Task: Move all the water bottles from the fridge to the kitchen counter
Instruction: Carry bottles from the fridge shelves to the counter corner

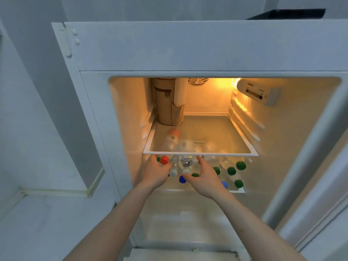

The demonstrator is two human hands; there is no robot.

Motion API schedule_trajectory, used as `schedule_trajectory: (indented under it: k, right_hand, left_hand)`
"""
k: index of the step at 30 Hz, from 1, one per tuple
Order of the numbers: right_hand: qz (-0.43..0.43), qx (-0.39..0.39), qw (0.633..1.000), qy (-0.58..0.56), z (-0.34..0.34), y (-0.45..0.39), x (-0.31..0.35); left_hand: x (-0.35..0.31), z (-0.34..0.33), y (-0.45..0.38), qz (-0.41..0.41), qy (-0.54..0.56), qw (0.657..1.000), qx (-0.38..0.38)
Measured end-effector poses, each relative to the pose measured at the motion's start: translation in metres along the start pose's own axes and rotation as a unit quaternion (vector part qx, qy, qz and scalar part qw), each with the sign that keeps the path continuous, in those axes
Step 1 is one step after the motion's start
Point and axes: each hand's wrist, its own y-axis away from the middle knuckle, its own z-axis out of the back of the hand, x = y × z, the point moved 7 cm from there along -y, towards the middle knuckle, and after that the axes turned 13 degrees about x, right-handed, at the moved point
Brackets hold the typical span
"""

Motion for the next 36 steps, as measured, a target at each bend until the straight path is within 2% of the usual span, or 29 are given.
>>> schedule_trajectory:
  k: [7, 13, 17, 20, 23, 25, 28, 33, 36]
  right_hand:
    - [-0.043, -0.009, 0.998, -0.039, -0.015, -0.034, -0.008]
    - [-0.062, -0.024, 0.994, -0.083, -0.018, -0.052, -0.009]
    - [-0.065, -0.027, 0.99, -0.123, -0.02, -0.058, -0.011]
    - [-0.069, -0.018, 0.979, -0.189, -0.022, -0.058, -0.015]
    - [-0.067, -0.005, 0.952, -0.298, -0.023, -0.057, -0.017]
    - [-0.065, -0.008, 0.927, -0.369, -0.022, -0.056, -0.018]
    - [-0.051, 0.001, 0.907, -0.418, -0.025, -0.054, -0.018]
    - [-0.029, 0.009, 0.907, -0.421, -0.028, -0.042, -0.019]
    - [-0.019, 0.006, 0.906, -0.423, -0.03, -0.034, -0.018]
  left_hand:
    - [0.022, -0.022, -0.046, 0.014, 0.183, 0.983, 0.021]
    - [0.013, -0.029, -0.063, 0.018, 0.264, 0.964, 0.012]
    - [0.021, -0.029, -0.069, 0.044, 0.274, 0.961, -0.004]
    - [0.022, -0.028, -0.067, 0.048, 0.316, 0.947, -0.026]
    - [0.023, -0.025, -0.063, 0.06, 0.382, 0.921, -0.038]
    - [0.019, -0.02, -0.053, 0.054, 0.392, 0.917, -0.046]
    - [0.023, -0.018, -0.038, 0.044, 0.401, 0.913, -0.063]
    - [0.044, -0.024, -0.015, 0.007, 0.39, 0.919, -0.064]
    - [0.046, -0.027, 0.003, -0.01, 0.353, 0.934, -0.06]
